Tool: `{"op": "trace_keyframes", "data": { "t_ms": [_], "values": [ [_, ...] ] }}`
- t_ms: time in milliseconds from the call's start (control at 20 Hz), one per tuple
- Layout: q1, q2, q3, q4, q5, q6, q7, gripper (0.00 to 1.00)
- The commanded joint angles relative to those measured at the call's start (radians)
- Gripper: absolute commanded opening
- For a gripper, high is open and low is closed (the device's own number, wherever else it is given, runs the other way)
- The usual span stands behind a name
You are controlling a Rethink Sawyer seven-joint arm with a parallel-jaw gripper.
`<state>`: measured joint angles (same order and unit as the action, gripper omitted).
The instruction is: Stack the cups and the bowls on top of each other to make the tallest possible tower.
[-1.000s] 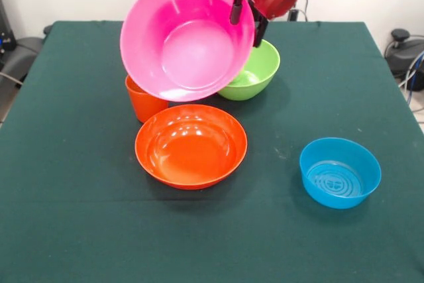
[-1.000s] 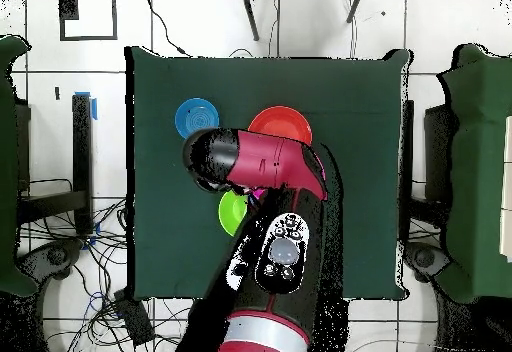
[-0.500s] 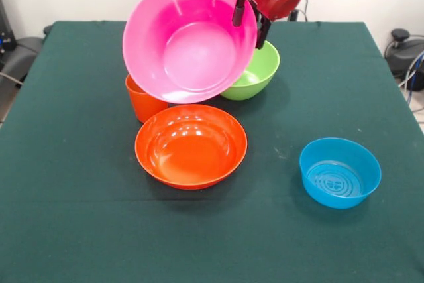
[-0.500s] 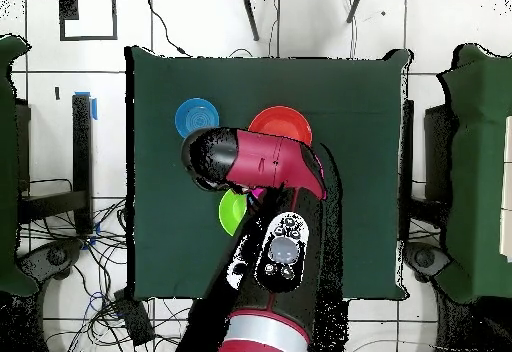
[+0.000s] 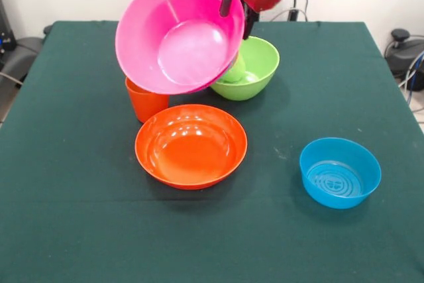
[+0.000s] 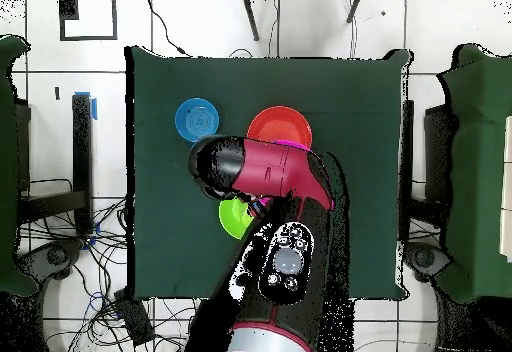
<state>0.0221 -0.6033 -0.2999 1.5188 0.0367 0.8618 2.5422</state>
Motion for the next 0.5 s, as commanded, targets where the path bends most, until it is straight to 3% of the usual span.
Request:
{"op": "trace_keyframes", "data": {
  "t_ms": [50, 500],
  "values": [
    [-0.006, -0.008, 0.03, 0.166, -0.11, 0.023, -0.065, 1.0],
    [-0.028, -0.092, 0.073, 0.26, -0.086, 0.036, -0.088, 1.0]
  ]
}}
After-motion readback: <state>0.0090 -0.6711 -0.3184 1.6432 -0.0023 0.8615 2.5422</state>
